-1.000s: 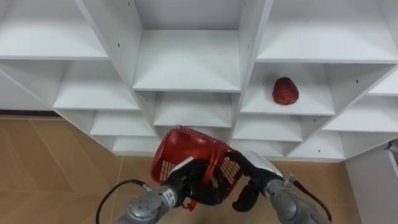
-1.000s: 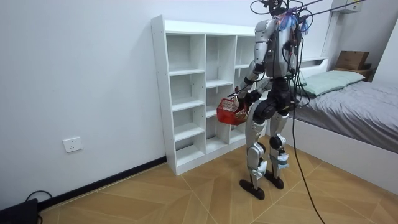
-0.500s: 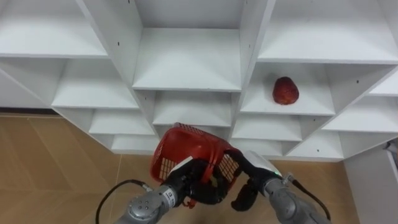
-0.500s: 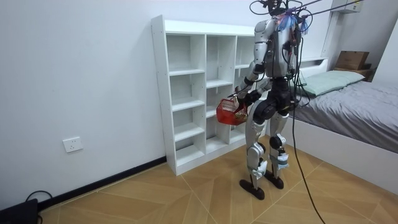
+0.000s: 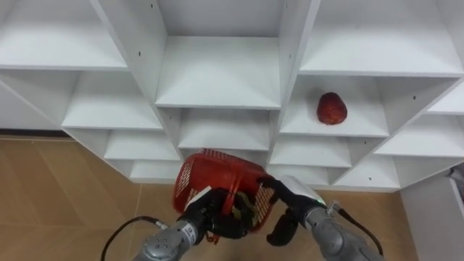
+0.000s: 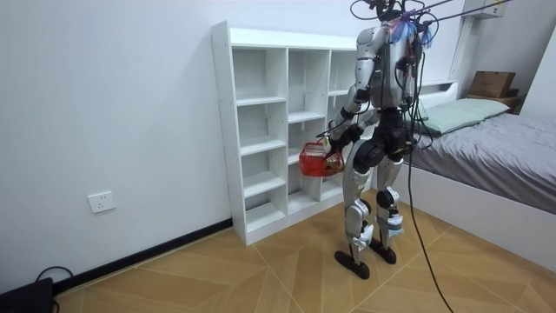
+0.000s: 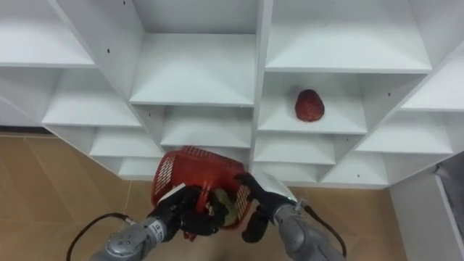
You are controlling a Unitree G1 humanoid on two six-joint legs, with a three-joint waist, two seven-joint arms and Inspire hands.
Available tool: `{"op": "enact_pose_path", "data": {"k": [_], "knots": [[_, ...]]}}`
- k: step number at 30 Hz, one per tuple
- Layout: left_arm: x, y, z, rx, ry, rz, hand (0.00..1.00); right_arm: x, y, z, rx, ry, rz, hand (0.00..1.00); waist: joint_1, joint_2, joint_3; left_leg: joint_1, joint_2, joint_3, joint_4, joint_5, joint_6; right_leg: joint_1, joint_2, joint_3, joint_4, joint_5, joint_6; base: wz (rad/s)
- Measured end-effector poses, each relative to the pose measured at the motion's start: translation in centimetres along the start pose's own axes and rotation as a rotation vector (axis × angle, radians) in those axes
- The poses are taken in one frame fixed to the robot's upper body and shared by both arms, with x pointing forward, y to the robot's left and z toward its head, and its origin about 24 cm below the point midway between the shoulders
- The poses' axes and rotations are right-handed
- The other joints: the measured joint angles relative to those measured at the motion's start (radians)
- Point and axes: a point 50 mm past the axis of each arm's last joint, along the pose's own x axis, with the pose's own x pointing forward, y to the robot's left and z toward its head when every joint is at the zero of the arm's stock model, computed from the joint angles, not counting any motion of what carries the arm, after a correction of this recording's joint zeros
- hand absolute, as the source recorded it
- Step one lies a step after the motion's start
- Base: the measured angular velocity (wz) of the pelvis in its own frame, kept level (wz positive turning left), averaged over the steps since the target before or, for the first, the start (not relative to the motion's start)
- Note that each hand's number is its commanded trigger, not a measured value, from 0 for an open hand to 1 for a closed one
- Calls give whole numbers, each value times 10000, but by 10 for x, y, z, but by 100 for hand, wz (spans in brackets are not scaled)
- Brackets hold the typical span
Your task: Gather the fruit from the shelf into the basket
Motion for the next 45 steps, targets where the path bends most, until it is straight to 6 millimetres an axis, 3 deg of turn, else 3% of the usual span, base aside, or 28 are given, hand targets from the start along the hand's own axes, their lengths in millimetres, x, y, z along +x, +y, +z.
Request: {"op": "enact_pose_path", "data": {"k": [5, 8, 11, 22, 31, 37, 45], "knots": [[-4, 12, -2, -304, -25, 660, 100, -3, -16, 21, 212, -1084, -515, 0, -16, -144, -21, 131, 12, 57, -75, 3, -5, 77, 14, 30, -11, 0, -1, -5], [-9, 21, -7, -645, 29, 1125, 100, -8, -25, 37, 132, -1851, -816, 0, -13, -360, -87, 263, 16, 117, -155, 15, -18, 162, 14, 45, -27, -5, -7, -4], [-13, 23, -14, -811, 187, 1419, 100, -12, -25, 38, 118, -2020, -893, 0, 1, -468, -138, 518, 0, 115, -221, 4, -19, 466, 10, 15, -169, -5, 0, 1], [-20, 24, -27, -1069, 565, 1745, 100, -24, -24, 41, 1136, -2523, -450, 0, 37, -440, -151, 1197, -5, 265, -528, -4, -26, 1021, 27, 136, -333, -4, 16, -4], [-24, 21, -42, -1396, 1060, 2077, 100, -40, -31, 52, 1930, -3351, -901, 0, -22, -266, -186, 1690, 2, 228, -688, -36, -65, 1517, 79, 168, -539, 15, 32, 0], [-26, 16, -46, -1543, 1138, 2084, 100, -47, -23, 38, 2672, -2900, -1106, 0, -38, -195, -201, 2097, 4, 388, -842, -46, -78, 1856, 106, 302, -673, 15, 33, -6], [-32, 17, -49, -1932, 1029, 2642, 100, -52, -29, 8, 4319, -1690, -2975, 0, -466, -140, -223, 2519, -17, 463, -879, -115, -112, 2311, 155, 397, -822, 10, 53, -3]]}}
